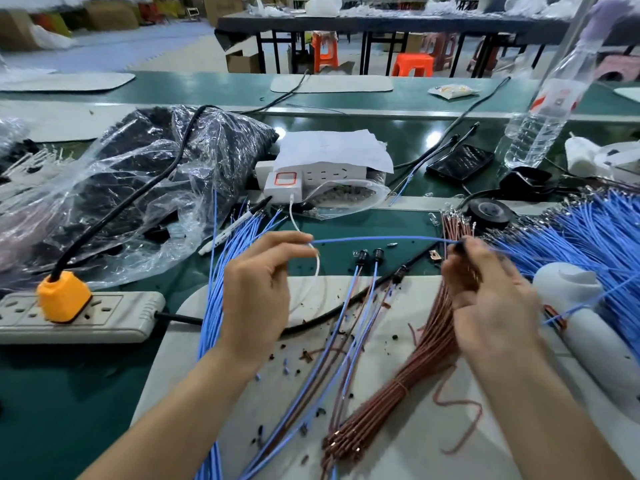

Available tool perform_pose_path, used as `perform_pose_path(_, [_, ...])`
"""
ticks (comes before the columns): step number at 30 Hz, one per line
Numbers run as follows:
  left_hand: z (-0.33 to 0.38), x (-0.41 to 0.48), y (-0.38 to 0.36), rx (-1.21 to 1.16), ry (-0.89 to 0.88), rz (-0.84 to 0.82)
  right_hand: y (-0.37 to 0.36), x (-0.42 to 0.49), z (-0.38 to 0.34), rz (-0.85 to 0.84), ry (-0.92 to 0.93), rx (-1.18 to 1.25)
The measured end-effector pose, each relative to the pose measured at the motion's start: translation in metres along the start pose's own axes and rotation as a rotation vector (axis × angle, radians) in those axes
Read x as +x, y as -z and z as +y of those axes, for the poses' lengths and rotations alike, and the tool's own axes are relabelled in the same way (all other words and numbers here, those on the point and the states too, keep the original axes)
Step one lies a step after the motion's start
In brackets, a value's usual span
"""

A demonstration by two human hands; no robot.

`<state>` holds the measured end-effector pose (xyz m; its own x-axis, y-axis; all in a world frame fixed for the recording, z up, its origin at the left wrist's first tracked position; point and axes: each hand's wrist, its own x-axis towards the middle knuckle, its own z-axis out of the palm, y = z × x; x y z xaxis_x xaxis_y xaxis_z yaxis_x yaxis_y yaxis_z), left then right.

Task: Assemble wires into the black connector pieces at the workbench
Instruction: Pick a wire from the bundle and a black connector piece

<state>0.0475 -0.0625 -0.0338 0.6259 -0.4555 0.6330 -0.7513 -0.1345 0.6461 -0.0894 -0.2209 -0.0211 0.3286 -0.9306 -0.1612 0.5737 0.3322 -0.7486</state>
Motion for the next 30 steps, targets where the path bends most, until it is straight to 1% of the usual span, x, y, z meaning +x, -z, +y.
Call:
perform_pose_path(2, [-0.004, 0.004, 0.002, 0.075, 0.104, 0.119, 0.004, 0.012, -0.014, 0.128, 0.029, 0.083])
perform_pose_path(4, [-0.002, 0.005, 0.001, 0.123, 0.260, 0.168, 0.010, 0.018, -0.021, 0.216, 0.058, 0.096])
perform_pose_path(6, [0.002, 0.002, -0.003, 0.149, 0.392, 0.178, 0.013, 0.019, -0.021, 0.245, 0.095, 0.057])
perform_pose_path(7, [0.003, 0.001, -0.004, 0.134, 0.418, 0.188, 0.013, 0.019, -0.019, 0.235, 0.128, 0.026])
perform_pose_path(8, [0.004, -0.001, -0.005, 0.132, 0.411, 0.200, 0.012, 0.017, -0.016, 0.207, 0.178, -0.019])
perform_pose_path(9, [0.005, -0.002, -0.005, 0.167, 0.368, 0.209, 0.009, 0.014, -0.012, 0.159, 0.253, -0.095])
perform_pose_path(11, [0.008, -0.006, -0.005, 0.275, 0.195, 0.201, 0.004, 0.001, -0.004, 0.001, 0.472, -0.366])
perform_pose_path(12, [0.010, -0.008, -0.007, 0.270, 0.088, 0.168, 0.003, -0.008, 0.001, -0.107, 0.582, -0.510])
perform_pose_path(13, [0.014, -0.011, -0.008, 0.209, -0.003, 0.091, 0.002, -0.018, 0.007, -0.230, 0.672, -0.628])
perform_pose_path(14, [0.018, -0.014, -0.010, 0.112, -0.057, -0.025, 0.002, -0.027, 0.013, -0.361, 0.746, -0.718])
perform_pose_path(16, [0.023, -0.019, -0.012, -0.074, -0.095, -0.249, 0.002, -0.042, 0.026, -0.588, 0.866, -0.836])
perform_pose_path(17, [0.021, -0.020, -0.013, -0.123, -0.116, -0.313, 0.002, -0.047, 0.031, -0.654, 0.908, -0.872])
perform_pose_path(19, [0.015, -0.021, -0.013, -0.149, -0.139, -0.339, 0.002, -0.053, 0.037, -0.699, 0.943, -0.889])
perform_pose_path(21, [0.011, -0.019, -0.013, -0.173, -0.089, -0.329, 0.002, -0.055, 0.037, -0.675, 0.929, -0.856])
perform_pose_path(24, [0.010, -0.018, -0.014, -0.234, -0.016, -0.360, 0.004, -0.054, 0.034, -0.641, 0.938, -0.834])
perform_pose_path(27, [0.010, -0.018, -0.015, -0.203, -0.044, -0.367, 0.003, -0.054, 0.033, -0.657, 0.965, -0.843])
perform_pose_path(30, [0.012, -0.019, -0.013, -0.231, -0.046, -0.324, 0.002, -0.054, 0.033, -0.654, 0.969, -0.838])
